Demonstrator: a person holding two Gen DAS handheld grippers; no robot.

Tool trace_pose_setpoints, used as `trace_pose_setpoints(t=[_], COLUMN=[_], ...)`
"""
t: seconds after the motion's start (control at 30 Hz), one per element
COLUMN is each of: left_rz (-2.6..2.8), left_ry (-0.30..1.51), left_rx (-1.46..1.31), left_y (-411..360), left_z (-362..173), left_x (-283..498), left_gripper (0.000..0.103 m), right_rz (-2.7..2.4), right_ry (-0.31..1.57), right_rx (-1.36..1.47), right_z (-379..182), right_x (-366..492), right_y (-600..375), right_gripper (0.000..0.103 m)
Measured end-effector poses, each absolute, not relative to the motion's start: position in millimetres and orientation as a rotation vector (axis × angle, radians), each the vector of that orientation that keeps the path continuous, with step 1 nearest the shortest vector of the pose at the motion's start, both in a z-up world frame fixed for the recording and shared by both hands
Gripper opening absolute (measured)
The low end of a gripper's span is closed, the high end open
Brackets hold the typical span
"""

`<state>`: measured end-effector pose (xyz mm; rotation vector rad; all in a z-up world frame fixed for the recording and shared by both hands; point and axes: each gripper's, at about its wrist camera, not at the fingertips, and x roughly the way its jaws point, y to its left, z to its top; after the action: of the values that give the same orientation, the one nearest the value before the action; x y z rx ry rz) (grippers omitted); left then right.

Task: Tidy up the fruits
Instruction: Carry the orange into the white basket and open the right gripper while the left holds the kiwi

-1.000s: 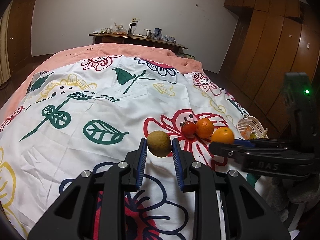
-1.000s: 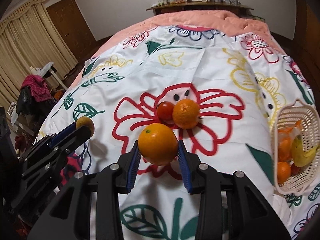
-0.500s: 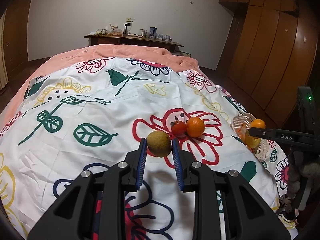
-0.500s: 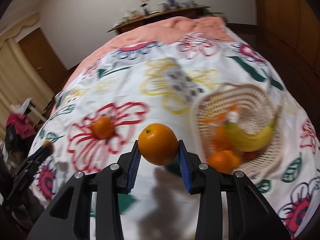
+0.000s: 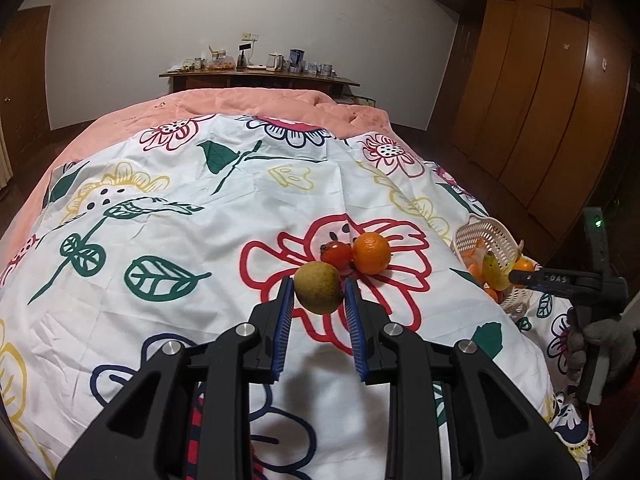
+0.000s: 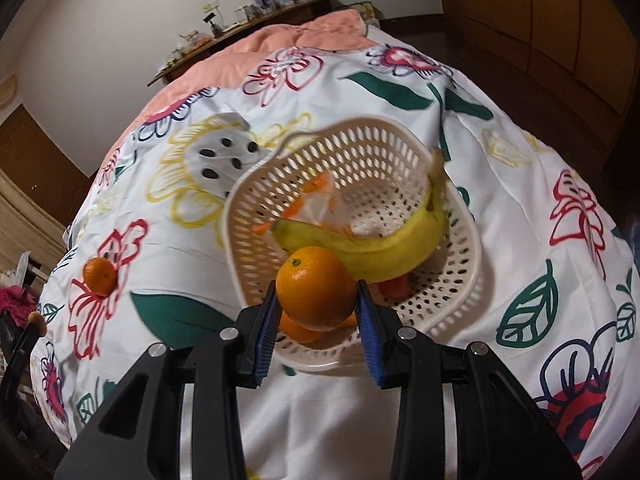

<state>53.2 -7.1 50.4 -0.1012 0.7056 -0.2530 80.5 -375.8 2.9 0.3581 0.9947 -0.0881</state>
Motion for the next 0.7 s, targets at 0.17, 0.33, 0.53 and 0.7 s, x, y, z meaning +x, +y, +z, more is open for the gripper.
trace_pose_setpoints(t=[0.17,0.33,0.53,0.7], left_rz=[-0.259,-0.266,-0.285,-0.312], left_ry=[0.71,0.711,0.707,0.701], left_rx=[-0.084,-0.071,-0.05,-0.03], left_y=[-14,-20,-30,-42], left_z=[51,54,59,64], left_x=[54,55,56,57], left_gripper=[0.026,0.026,0.026,0.026], right_rz=[-0.1,-0.112,-0.118,-0.121], right_ry=[1.019,1.023,0.997,0.984], right_rx=[0.385,0.415,0.431,0.449], right_z=[-12,-16,-11,-9], right_x=[82,80,76,74], right_y=[-384,-390,-396,-401], right_gripper=[0.038,0.042,0.042,0.043])
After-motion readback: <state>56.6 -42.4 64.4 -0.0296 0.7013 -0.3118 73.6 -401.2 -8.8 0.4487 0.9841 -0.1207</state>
